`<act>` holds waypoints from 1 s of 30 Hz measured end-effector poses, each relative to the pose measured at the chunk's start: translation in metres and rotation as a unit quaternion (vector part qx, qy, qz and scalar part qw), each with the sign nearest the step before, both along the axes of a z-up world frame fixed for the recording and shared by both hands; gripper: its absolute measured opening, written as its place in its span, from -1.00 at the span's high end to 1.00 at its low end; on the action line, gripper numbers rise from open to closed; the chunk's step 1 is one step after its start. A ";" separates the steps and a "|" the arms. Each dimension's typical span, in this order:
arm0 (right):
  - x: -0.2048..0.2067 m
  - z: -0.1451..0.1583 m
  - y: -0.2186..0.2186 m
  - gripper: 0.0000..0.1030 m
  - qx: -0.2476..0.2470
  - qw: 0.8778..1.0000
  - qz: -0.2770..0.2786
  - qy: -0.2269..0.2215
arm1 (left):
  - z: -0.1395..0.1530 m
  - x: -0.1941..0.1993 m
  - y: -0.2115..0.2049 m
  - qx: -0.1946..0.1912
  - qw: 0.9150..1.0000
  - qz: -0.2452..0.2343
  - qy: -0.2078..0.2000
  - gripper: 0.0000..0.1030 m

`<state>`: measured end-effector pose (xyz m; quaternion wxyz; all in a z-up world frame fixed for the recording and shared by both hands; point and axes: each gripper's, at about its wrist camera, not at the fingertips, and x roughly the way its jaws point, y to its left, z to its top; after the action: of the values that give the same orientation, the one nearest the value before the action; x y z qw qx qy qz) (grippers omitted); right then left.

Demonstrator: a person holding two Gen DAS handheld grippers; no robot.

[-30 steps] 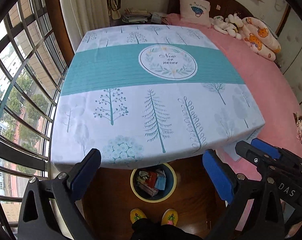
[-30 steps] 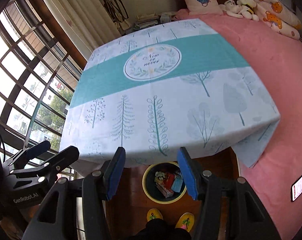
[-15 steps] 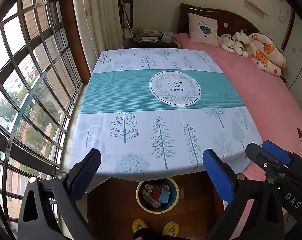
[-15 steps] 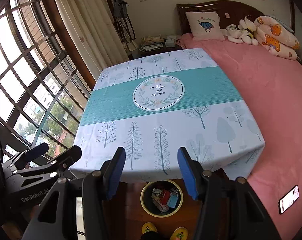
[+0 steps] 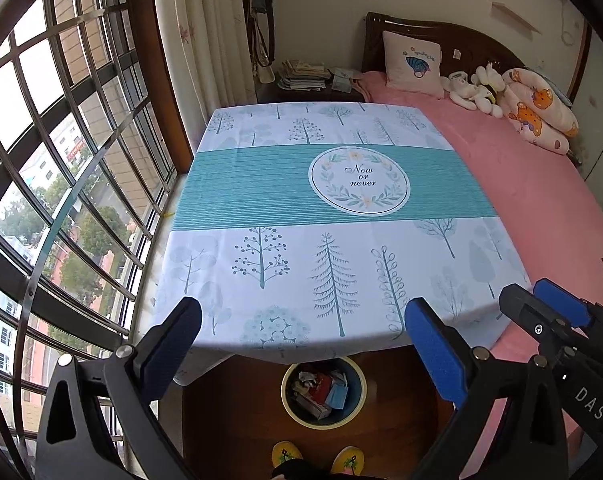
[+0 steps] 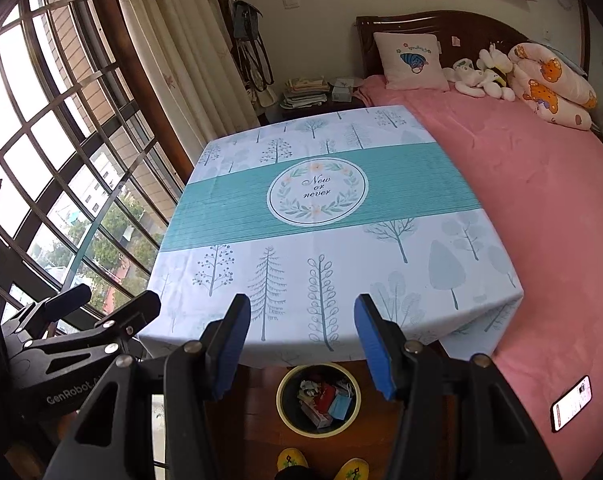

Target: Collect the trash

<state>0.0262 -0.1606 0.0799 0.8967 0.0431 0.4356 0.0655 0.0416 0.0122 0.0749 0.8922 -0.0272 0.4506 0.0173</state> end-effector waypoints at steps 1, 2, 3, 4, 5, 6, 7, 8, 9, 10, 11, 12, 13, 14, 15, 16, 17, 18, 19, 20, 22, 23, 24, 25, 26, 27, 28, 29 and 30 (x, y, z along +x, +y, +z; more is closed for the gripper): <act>-0.001 0.001 0.001 -0.05 -0.002 1.000 0.002 -0.001 | 0.000 -0.001 0.000 0.001 1.000 0.000 0.000 -0.95; -0.001 0.001 0.001 -0.05 -0.003 1.000 0.004 -0.001 | 0.000 -0.001 0.000 0.002 1.000 0.000 0.001 -0.95; -0.001 0.001 0.002 -0.05 -0.004 1.000 0.006 -0.001 | 0.000 -0.002 0.000 0.003 1.000 0.000 0.001 -0.95; -0.001 0.001 0.002 -0.05 -0.004 1.000 0.007 0.000 | 0.000 -0.002 -0.001 0.003 1.000 0.000 0.001 -0.95; -0.001 0.000 0.002 -0.05 -0.005 1.000 0.009 0.001 | 0.000 -0.002 -0.001 0.003 1.000 0.000 0.001 -0.95; -0.001 0.000 0.002 -0.05 -0.005 1.000 0.010 0.002 | 0.000 -0.002 -0.001 0.003 1.000 0.000 0.001 -0.95; -0.001 0.000 0.002 -0.05 -0.006 1.000 0.011 0.003 | 0.000 -0.002 -0.001 0.003 1.000 0.000 0.001 -0.95; -0.001 0.000 0.003 -0.05 -0.006 1.000 0.011 0.003 | 0.000 -0.002 -0.001 0.004 1.000 0.000 0.001 -0.95; -0.001 0.000 0.003 -0.05 -0.006 1.000 0.012 0.003 | 0.000 -0.002 -0.001 0.003 1.000 0.000 0.001 -0.95; -0.001 0.000 0.003 -0.05 -0.007 1.000 0.011 0.003 | 0.000 -0.002 -0.001 0.003 1.000 0.000 0.001 -0.95; -0.001 0.000 0.004 -0.05 -0.006 1.000 0.011 0.003 | 0.000 -0.002 -0.001 0.003 1.000 0.000 0.001 -0.95; -0.001 0.000 0.004 -0.05 -0.006 1.000 0.011 0.003 | 0.000 -0.002 -0.001 0.003 1.000 0.000 0.001 -0.95; -0.001 -0.001 0.005 -0.05 -0.006 1.000 0.011 0.004 | 0.000 -0.002 -0.001 0.003 1.000 0.000 0.001 -0.95; 0.000 -0.001 0.005 -0.05 -0.007 1.000 0.012 0.005 | 0.000 -0.002 -0.001 0.004 1.000 0.000 0.001 -0.95; 0.000 -0.001 0.005 -0.05 -0.007 1.000 0.013 0.006 | 0.001 -0.002 -0.001 0.005 1.000 0.000 0.001 -0.95; 0.001 -0.001 0.004 -0.05 -0.007 1.000 0.014 0.007 | 0.001 -0.003 0.000 0.005 1.000 0.001 0.002 -0.95; 0.001 -0.002 0.004 -0.05 -0.008 1.000 0.015 0.007 | 0.001 -0.004 0.001 0.005 1.000 0.001 0.002 -0.95; 0.001 -0.002 0.005 -0.05 -0.008 1.000 0.016 0.007 | 0.001 -0.004 0.001 0.005 1.000 0.002 0.003 -0.95; 0.002 -0.002 0.004 -0.05 -0.008 1.000 0.018 0.007 | 0.001 -0.004 0.002 0.005 1.000 0.003 0.003 -0.95; 0.002 -0.002 0.004 -0.05 -0.008 1.000 0.019 0.007 | 0.002 -0.004 0.002 0.006 1.000 0.003 0.004 -0.95; 0.003 -0.002 0.004 -0.05 -0.008 1.000 0.021 0.009 | 0.002 -0.004 0.002 0.006 1.000 0.002 0.004 -0.95; 0.004 -0.002 0.004 -0.05 -0.008 1.000 0.021 0.009 | 0.002 -0.004 0.003 0.006 1.000 0.002 0.004 -0.95; 0.004 -0.003 0.004 -0.05 -0.008 1.000 0.021 0.010 | 0.002 -0.004 0.003 0.006 1.000 0.002 0.004 -0.95; 0.004 -0.003 0.004 -0.05 -0.008 1.000 0.021 0.010 | 0.001 -0.004 0.003 0.007 1.000 0.002 0.004 -0.95; 0.004 -0.003 0.003 -0.05 -0.008 1.000 0.021 0.011 | 0.001 -0.004 0.003 0.007 1.000 0.002 0.005 -0.95; 0.004 -0.003 0.003 -0.05 -0.007 1.000 0.021 0.011 | 0.002 -0.004 0.003 0.007 1.000 0.002 0.004 -0.95; 0.004 -0.003 0.003 -0.05 -0.007 1.000 0.021 0.011 | 0.001 -0.004 0.003 0.007 1.000 0.002 0.004 -0.95; 0.004 -0.003 0.003 -0.05 -0.007 1.000 0.021 0.011 | 0.001 -0.003 0.004 0.007 1.000 0.002 0.005 -0.95; 0.004 -0.003 0.003 -0.05 -0.008 1.000 0.021 0.011 | 0.001 -0.003 0.004 0.007 1.000 0.001 0.005 -0.95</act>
<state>0.0305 -0.1573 0.0769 0.8908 0.0280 0.4464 0.0801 0.0388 0.0159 0.0761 0.8902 -0.0211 0.4545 0.0220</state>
